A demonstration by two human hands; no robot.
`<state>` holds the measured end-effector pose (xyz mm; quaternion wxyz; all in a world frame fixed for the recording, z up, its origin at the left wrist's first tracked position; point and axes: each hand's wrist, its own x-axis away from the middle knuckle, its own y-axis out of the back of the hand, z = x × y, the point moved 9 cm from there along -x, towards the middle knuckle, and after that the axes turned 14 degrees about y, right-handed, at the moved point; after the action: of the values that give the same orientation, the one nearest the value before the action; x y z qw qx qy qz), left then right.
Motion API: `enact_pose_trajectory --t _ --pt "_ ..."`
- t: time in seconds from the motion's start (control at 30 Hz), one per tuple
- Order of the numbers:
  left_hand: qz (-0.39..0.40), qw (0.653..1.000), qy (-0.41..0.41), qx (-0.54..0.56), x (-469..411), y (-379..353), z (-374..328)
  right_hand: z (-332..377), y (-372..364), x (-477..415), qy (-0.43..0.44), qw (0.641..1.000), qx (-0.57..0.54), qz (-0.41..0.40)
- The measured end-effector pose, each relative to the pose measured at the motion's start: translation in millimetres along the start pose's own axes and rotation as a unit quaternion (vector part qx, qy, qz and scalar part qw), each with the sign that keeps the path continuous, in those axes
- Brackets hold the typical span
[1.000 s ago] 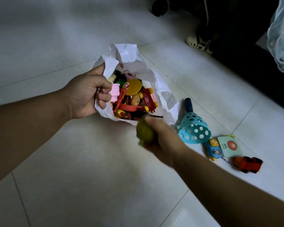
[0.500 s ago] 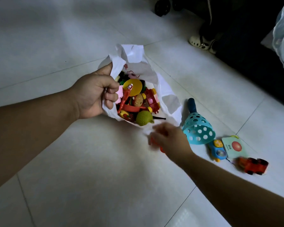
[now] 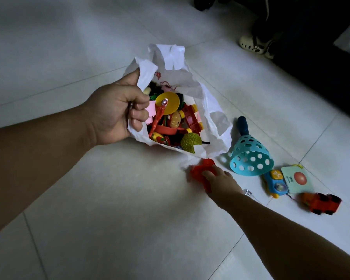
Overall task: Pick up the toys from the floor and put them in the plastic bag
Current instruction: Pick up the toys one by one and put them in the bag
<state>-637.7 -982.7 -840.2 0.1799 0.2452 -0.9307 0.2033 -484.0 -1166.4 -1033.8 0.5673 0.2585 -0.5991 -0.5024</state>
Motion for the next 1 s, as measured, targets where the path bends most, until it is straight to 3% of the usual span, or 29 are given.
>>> enact_pose_trajectory --t 0.07,0.13,0.2,0.37,0.5,0.57,0.67,0.73,0.8,0.93,1.0 --pt "0.004 1.000 0.000 0.002 -0.5 1.7 0.9 6.4 4.5 11.5 0.002 0.999 -0.041 -0.023" --pt "0.013 1.000 0.000 0.008 0.0 0.8 0.8 8.4 16.6 30.7 -0.020 0.988 -0.151 -0.035" --pt "0.018 1.000 -0.002 0.015 0.7 -0.4 -1.4 8.5 30.0 53.3 -0.054 0.943 -0.326 -0.048" --pt "0.017 0.999 -0.002 0.029 -1.0 2.3 -4.0 30.5 91.1 90.0 -0.045 0.781 -0.615 -0.099" --pt "0.028 0.999 0.002 0.037 0.1 2.7 -4.1 61.7 117.1 62.7 -0.044 0.588 -0.801 -0.101" --pt "0.033 0.999 0.001 0.036 2.5 4.4 -5.7 79.8 121.7 34.7 -0.062 0.510 -0.855 -0.076" --pt "0.037 0.998 -0.003 0.045 7.2 8.1 -8.5 86.8 124.5 -9.4 -0.124 0.452 -0.876 -0.111" --pt "0.035 0.998 -0.004 0.050 9.0 11.5 -9.3 90.4 128.8 -39.3 -0.141 0.444 -0.872 -0.148" --pt "0.033 0.998 0.000 0.051 9.6 14.1 -7.8 100.7 134.5 -64.8 -0.138 0.473 -0.855 -0.164" --pt "0.051 0.997 0.002 0.050 12.1 5.6 -6.7 118.8 151.3 -100.2 -0.091 0.577 -0.786 -0.199" --pt "0.051 0.997 0.004 0.050 12.5 3.3 -6.6 117.6 162.8 -109.1 -0.060 0.659 -0.714 -0.229"
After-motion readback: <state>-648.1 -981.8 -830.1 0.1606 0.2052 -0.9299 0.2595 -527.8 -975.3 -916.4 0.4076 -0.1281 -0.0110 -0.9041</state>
